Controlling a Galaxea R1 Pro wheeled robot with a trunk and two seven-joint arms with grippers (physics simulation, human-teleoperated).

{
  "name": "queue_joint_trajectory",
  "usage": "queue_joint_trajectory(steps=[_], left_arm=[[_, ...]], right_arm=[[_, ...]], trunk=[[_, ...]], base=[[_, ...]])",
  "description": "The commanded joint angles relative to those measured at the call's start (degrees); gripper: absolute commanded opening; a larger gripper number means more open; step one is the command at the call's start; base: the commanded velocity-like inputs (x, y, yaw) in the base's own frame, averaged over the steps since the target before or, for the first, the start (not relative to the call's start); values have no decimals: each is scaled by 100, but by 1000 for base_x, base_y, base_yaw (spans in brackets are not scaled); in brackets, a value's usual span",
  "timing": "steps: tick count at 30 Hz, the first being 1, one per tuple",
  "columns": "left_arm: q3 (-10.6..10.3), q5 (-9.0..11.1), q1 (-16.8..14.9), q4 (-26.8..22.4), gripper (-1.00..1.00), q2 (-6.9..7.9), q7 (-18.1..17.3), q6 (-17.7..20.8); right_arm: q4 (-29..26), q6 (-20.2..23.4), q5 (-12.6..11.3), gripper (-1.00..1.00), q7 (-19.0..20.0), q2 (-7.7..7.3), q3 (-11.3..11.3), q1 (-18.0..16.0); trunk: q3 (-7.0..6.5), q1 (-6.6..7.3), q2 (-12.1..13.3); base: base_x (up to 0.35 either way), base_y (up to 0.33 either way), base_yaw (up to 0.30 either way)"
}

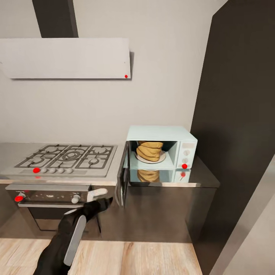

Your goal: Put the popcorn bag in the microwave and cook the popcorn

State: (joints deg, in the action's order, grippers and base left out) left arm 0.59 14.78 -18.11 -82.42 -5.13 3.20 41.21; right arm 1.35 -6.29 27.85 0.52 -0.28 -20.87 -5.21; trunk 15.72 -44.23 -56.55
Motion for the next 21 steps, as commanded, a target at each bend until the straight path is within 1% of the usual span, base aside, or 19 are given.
queue_joint_trajectory(steps=[1,2,3,4,8,10,12,14,15,16,17,18,20,21], left_arm=[[0,60,-321,57,100,-98,28,114],[-2,63,-529,141,100,-134,16,148],[-3,64,-938,379,100,-181,-2,195],[-3,62,-1192,568,100,-208,-7,207],[-4,60,-2060,1302,100,-229,-20,158],[-3,31,-2181,1367,100,-203,-19,139],[15,23,-2199,1372,100,-161,-22,124],[23,41,-2203,1394,100,-38,-65,137],[17,46,-2204,1399,100,71,-178,144],[13,29,-2205,1402,100,265,-516,147],[11,21,-2205,1403,100,524,-915,149],[2,27,-2205,1403,100,817,-1323,145],[-3,35,-2205,1406,100,1069,-1749,135],[-10,35,-2205,1412,100,1140,-1885,134]], right_arm=[[14,-30,36,100,8,-10,-48,-6],[14,-27,36,100,8,-14,-48,-6],[14,-24,36,100,9,-18,-48,-6],[14,-25,36,100,8,-22,-48,-6],[14,-22,36,100,6,-25,-48,-6],[14,-22,36,100,9,-25,-48,-6],[14,-29,36,100,9,-27,-48,-6],[14,-32,36,100,10,-36,-48,-6],[14,-31,36,100,10,-39,-47,-6],[14,-34,36,100,10,-44,-48,-6],[14,-41,36,100,10,-48,-48,-6],[14,-41,36,100,10,-48,-48,-6],[14,-29,36,100,10,-35,-48,-6],[14,-25,36,100,6,-29,-48,-6]], trunk=[[8,0,-5],[8,0,-5],[8,0,-5],[8,0,-5],[8,0,-5],[8,0,-5],[8,0,-5],[8,0,-5],[8,0,-5],[8,0,-5],[8,0,-5],[8,0,-5],[5,0,-5],[2,0,-5]], base=[[0,0,0],[0,0,0],[0,0,0],[0,0,0],[0,0,0],[0,0,0],[0,0,0],[0,0,0],[0,0,0],[0,0,0],[0,0,0],[0,0,-17],[0,0,-103],[0,0,-189]])
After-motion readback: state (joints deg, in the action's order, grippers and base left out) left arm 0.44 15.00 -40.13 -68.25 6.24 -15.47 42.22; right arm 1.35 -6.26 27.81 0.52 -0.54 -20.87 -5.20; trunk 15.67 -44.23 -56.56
